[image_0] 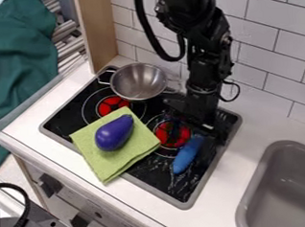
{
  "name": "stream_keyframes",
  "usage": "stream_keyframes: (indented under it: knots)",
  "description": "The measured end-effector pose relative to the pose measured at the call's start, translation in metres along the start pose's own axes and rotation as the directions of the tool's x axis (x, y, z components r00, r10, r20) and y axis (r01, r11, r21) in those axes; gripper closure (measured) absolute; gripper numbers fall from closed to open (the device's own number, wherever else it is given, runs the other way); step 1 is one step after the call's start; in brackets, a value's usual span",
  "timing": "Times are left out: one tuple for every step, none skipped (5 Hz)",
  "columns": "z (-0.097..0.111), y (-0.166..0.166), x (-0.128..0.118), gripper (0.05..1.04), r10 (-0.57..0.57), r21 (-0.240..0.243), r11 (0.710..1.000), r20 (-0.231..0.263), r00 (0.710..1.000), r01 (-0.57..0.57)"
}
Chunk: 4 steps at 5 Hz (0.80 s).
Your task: Move the blue fork to the right side of the stove
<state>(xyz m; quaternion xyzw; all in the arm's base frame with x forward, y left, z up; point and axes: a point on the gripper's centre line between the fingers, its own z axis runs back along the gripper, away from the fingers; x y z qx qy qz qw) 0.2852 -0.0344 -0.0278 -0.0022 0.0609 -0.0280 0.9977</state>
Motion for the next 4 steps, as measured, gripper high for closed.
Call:
stream_keyframes:
  knots:
    - [0.024,0.009,-0.004,0.073,0.023,0.014,1.000,0.069,0.997,-0.024]
    - [0.043,0.026,-0.008,0.077,0.051,0.023,0.998,0.132,0.990,-0.055]
    - [0.046,0.042,-0.008,0.078,0.089,0.001,0.996,0.166,0.982,-0.090]
    - [0.045,0.045,-0.010,0.078,0.109,-0.027,0.994,0.164,0.980,-0.106]
